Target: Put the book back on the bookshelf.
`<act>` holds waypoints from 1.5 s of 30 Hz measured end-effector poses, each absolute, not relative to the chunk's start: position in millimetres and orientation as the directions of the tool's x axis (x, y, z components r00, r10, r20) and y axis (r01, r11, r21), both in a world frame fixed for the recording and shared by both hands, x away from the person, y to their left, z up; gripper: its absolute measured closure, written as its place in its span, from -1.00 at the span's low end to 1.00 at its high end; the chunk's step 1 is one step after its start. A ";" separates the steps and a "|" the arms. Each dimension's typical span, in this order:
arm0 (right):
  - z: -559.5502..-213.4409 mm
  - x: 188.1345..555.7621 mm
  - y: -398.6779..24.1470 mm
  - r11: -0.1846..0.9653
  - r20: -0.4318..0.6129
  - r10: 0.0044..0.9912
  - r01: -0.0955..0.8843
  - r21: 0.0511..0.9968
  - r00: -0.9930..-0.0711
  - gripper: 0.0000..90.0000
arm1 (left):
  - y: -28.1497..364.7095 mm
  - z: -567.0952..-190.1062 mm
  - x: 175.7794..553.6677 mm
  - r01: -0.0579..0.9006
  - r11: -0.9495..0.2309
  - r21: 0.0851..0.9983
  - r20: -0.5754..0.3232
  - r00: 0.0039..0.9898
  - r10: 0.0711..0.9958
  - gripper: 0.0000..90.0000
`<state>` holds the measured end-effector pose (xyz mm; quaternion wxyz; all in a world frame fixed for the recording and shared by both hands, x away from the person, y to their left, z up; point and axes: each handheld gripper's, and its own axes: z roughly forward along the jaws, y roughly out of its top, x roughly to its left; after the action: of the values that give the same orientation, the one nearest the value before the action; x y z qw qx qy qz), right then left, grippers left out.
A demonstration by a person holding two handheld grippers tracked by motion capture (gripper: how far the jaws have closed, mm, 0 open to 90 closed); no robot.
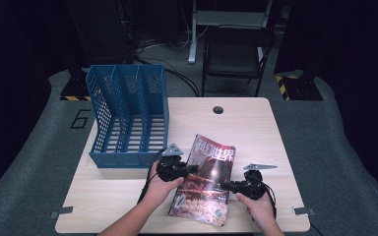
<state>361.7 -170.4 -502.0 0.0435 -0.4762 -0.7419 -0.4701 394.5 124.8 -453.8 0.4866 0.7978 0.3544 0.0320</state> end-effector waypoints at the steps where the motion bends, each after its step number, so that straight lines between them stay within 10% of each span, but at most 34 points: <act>1: -500.1 360.2 -169.3 0.101 0.506 0.669 0.741 0.664 -0.544 0.73 | 125.2 -453.0 394.3 0.536 -0.270 0.799 -0.296 0.744 0.599 0.74; 45: -425.0 351.4 -151.2 0.096 0.237 0.778 0.483 0.870 -0.582 0.89 | 141.2 -406.1 383.1 0.367 -0.285 0.886 -0.127 0.781 0.611 0.84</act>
<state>351.4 -151.2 -425.0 -0.1435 -0.4340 -0.7263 -0.5134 383.1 141.2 -406.1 0.5124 0.7926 0.3084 0.1190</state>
